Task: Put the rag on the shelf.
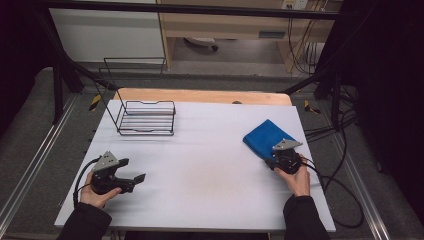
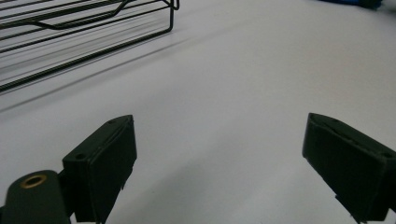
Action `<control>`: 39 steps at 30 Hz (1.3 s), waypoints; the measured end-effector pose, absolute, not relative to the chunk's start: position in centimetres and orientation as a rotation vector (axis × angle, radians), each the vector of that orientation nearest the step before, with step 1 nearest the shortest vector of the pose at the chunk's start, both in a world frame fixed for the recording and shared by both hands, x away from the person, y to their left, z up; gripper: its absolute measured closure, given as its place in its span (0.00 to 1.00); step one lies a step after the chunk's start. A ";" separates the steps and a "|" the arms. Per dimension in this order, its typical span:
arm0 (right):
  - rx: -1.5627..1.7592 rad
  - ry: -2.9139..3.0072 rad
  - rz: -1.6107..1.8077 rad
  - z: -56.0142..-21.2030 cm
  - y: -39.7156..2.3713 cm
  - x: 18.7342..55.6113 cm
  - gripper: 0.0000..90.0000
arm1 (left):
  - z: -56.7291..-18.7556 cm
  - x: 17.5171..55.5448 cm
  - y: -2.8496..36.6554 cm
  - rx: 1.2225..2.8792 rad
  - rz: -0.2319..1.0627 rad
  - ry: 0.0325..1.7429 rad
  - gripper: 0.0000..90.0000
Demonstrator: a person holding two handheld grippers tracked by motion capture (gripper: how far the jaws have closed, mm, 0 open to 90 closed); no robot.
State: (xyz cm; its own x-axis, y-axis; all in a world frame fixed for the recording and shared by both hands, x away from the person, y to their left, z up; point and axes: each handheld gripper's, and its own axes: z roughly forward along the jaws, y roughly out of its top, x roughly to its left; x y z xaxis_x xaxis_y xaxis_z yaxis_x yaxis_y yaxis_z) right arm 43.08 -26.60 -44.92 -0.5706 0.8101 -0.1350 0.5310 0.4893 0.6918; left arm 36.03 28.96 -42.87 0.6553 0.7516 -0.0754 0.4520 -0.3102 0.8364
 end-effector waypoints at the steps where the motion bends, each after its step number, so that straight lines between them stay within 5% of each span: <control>1: 1.109 2.284 0.837 -44.9 -26.7 43.2 0.76 | -42.9 36.1 29.0 1.962 0.413 0.942 0.11; 10: 1.101 2.276 0.807 -44.9 -26.9 43.4 0.92 | -42.9 36.1 29.0 1.963 0.414 0.943 0.11; 39: 1.167 2.385 1.127 -40.5 -20.8 40.0 0.93 | -42.8 36.0 29.2 1.954 0.417 0.950 0.12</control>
State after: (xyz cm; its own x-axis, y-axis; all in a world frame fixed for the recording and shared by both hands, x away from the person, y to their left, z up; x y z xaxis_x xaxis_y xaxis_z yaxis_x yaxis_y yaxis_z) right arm 39.96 -20.78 -40.54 -0.6454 0.7571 0.1011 0.5587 0.3777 0.7384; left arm 36.04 29.17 -42.77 0.6483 0.7574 -0.0779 0.4553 -0.3036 0.8370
